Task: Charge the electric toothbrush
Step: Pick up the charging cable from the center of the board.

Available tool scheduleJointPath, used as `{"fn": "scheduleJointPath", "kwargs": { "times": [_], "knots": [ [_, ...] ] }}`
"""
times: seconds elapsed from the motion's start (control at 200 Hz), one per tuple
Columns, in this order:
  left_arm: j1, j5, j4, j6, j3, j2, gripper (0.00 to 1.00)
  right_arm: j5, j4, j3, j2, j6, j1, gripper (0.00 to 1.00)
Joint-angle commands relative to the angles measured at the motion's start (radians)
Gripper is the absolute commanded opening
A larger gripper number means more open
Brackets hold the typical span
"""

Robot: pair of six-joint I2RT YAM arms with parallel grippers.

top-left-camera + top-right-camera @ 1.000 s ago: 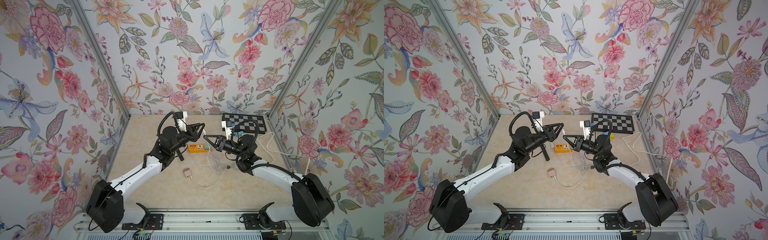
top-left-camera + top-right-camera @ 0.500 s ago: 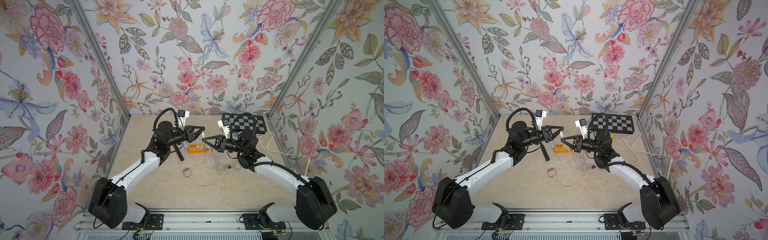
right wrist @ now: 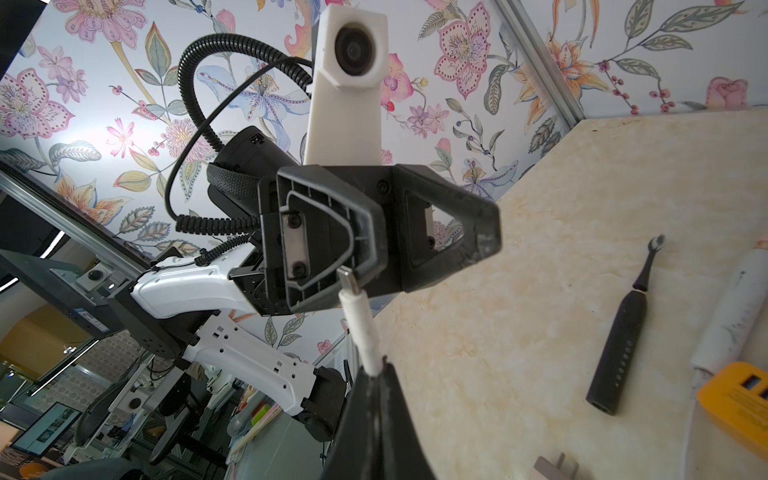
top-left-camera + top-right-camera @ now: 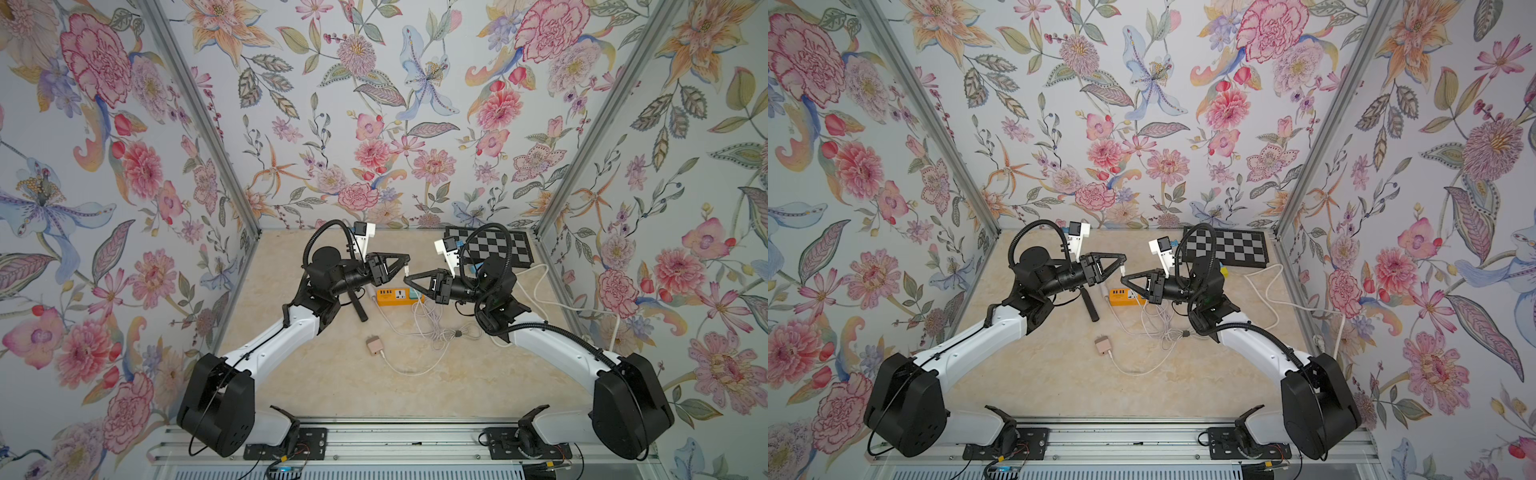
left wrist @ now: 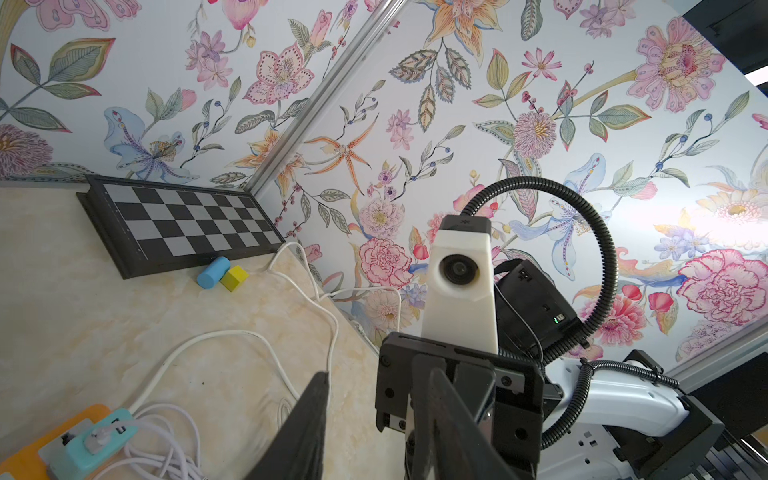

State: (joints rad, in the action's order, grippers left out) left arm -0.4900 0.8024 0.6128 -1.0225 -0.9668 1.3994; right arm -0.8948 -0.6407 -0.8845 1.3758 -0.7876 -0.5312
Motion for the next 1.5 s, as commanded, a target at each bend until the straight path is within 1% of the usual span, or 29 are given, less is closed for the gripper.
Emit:
{"fn": "scheduleJointPath", "kwargs": {
  "times": [0.0,0.18,0.335,0.425,0.475,0.62,0.686,0.736,0.791,0.881,0.996,1.061,1.101,1.146,1.176,1.256,1.306,1.346,1.411,1.496],
  "knots": [
    [-0.003,0.069,0.103,-0.042,0.019,-0.052,0.42,0.023,0.033,-0.033,-0.007,0.012,0.008,0.00],
    [-0.003,0.078,0.126,-0.058,0.034,-0.069,0.42,0.027,0.078,-0.050,-0.007,0.040,0.007,0.00],
    [-0.003,0.091,0.195,-0.104,0.061,-0.067,0.44,0.028,0.085,-0.053,-0.005,0.045,0.002,0.00],
    [-0.003,0.103,0.267,-0.151,0.082,-0.060,0.45,0.028,0.091,-0.057,-0.003,0.049,0.000,0.00],
    [-0.002,0.099,0.251,-0.141,0.083,-0.057,0.44,0.028,0.095,-0.059,-0.004,0.048,0.000,0.00],
    [-0.003,0.057,0.099,-0.045,0.076,-0.065,0.37,0.033,0.104,-0.069,-0.013,0.053,-0.001,0.00],
    [-0.004,0.024,-0.016,0.019,0.053,-0.066,0.36,0.034,0.112,-0.073,-0.017,0.058,-0.002,0.00],
    [-0.004,0.003,-0.068,0.054,0.040,-0.068,0.36,0.034,0.117,-0.075,-0.017,0.061,-0.003,0.00],
    [-0.003,0.002,-0.068,0.058,0.039,-0.069,0.32,0.034,0.122,-0.079,-0.015,0.061,-0.005,0.00],
    [-0.004,0.010,-0.039,0.042,0.039,-0.068,0.22,0.034,0.123,-0.080,-0.009,0.062,-0.007,0.00],
    [-0.003,0.011,0.002,0.015,0.043,-0.067,0.16,0.034,0.122,-0.080,-0.006,0.066,-0.010,0.00],
    [-0.003,0.013,0.042,-0.012,0.051,-0.065,0.17,0.030,0.123,-0.082,-0.006,0.067,-0.010,0.00],
    [-0.003,0.019,0.076,-0.037,0.056,-0.062,0.24,0.028,0.126,-0.084,-0.005,0.069,-0.011,0.00],
    [-0.004,0.026,0.117,-0.069,0.061,-0.057,0.36,0.028,0.131,-0.083,-0.004,0.073,-0.012,0.00],
    [-0.003,0.029,0.138,-0.086,0.063,-0.052,0.38,0.028,0.132,-0.084,-0.005,0.074,-0.012,0.00],
    [-0.003,0.035,0.166,-0.107,0.062,-0.043,0.37,0.027,0.133,-0.084,-0.004,0.076,-0.012,0.00],
    [-0.004,0.035,0.165,-0.105,0.059,-0.040,0.31,0.027,0.136,-0.084,-0.004,0.077,-0.012,0.00],
    [-0.003,0.037,0.163,-0.105,0.058,-0.038,0.28,0.028,0.137,-0.083,-0.006,0.077,-0.012,0.00],
    [-0.003,0.039,0.155,-0.099,0.060,-0.037,0.27,0.033,0.138,-0.081,-0.010,0.079,-0.012,0.00],
    [-0.005,0.034,0.108,-0.070,0.056,-0.037,0.27,0.036,0.142,-0.082,-0.012,0.079,-0.012,0.00]
  ]
}}
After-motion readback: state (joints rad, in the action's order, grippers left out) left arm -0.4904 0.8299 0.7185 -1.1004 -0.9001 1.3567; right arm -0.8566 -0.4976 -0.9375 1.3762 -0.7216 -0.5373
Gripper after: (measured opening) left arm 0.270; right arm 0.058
